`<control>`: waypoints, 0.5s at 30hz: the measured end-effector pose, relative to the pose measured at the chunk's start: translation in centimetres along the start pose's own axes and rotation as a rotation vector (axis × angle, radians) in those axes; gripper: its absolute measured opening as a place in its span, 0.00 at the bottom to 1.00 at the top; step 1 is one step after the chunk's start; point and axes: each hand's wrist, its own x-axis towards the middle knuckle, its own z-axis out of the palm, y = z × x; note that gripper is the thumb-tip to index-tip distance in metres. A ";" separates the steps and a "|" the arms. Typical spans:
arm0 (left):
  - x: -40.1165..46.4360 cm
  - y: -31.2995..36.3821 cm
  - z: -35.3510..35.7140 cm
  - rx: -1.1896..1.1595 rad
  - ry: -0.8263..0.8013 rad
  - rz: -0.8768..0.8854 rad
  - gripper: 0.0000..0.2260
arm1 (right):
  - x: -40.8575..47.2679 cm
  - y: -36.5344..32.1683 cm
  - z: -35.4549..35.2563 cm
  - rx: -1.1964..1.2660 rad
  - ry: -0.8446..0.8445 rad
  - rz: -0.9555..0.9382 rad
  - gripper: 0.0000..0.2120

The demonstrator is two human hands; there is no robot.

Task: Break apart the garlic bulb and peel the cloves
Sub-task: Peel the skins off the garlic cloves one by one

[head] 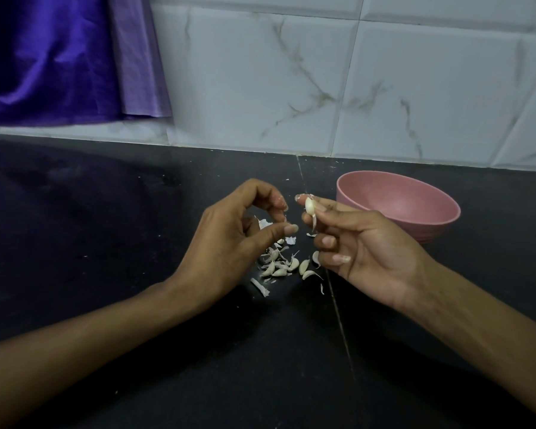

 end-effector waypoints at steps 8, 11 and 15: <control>0.0 -0.1 0.1 0.004 -0.022 -0.022 0.11 | -0.2 0.0 0.3 -0.064 0.002 -0.012 0.09; -0.1 -0.1 0.1 0.021 -0.020 -0.024 0.09 | -0.2 -0.1 0.3 -0.089 0.028 -0.029 0.08; -0.1 -0.1 0.0 0.019 -0.030 -0.010 0.07 | -0.2 -0.1 0.3 -0.109 0.039 -0.046 0.08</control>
